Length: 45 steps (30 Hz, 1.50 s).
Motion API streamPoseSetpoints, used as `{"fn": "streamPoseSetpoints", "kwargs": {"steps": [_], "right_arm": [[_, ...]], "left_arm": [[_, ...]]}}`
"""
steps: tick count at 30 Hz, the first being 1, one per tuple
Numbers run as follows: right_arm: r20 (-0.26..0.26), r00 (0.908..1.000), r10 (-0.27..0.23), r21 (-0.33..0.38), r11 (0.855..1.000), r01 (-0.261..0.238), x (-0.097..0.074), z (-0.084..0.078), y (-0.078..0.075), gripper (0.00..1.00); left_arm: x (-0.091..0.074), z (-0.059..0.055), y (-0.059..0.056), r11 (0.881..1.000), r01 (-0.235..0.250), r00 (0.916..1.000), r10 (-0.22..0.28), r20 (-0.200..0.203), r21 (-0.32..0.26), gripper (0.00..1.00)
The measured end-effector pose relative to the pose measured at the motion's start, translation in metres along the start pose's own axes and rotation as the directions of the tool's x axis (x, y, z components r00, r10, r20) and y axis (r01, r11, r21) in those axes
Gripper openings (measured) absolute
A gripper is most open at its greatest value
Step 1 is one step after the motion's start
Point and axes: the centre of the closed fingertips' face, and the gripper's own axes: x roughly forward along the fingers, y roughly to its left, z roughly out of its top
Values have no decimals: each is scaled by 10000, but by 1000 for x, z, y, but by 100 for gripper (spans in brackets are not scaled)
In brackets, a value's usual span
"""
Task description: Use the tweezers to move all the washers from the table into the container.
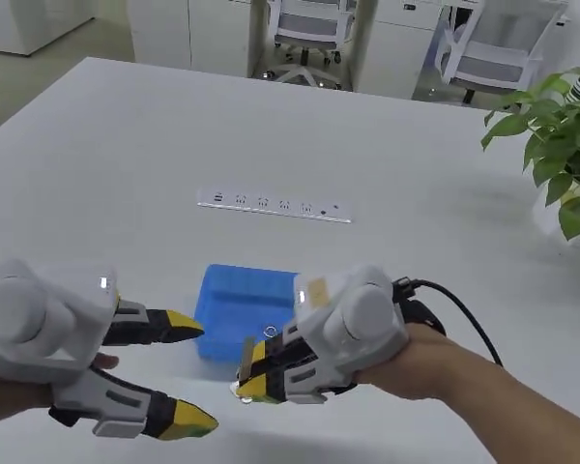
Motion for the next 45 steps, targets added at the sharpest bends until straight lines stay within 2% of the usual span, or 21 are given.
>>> {"fn": "streamPoseSetpoints", "kwargs": {"steps": [9, 17, 30, 45], "right_arm": [[128, 9999, -41, 70, 10000, 40, -12, 7, -8, 9], [251, 9996, -119, 83, 9999, 117, -22, 13, -21, 9], [327, 9989, -347, 52, 9994, 345, -25, 13, -44, 9], [304, 9970, -716, 69, 9974, 714, -14, 3, -71, 9]], "left_arm": [[-3, -1, 3, 9982, -402, 9991, 408, 132, -443, 88], [-5, -1, 7, 9937, -799, 9963, 822, 267, -782, 99], [-11, -1, 11, 9892, -1090, 9928, 1133, 393, -984, 99], [-14, 3, 19, 9887, -1151, 9915, 1202, 490, -960, 99]]}}
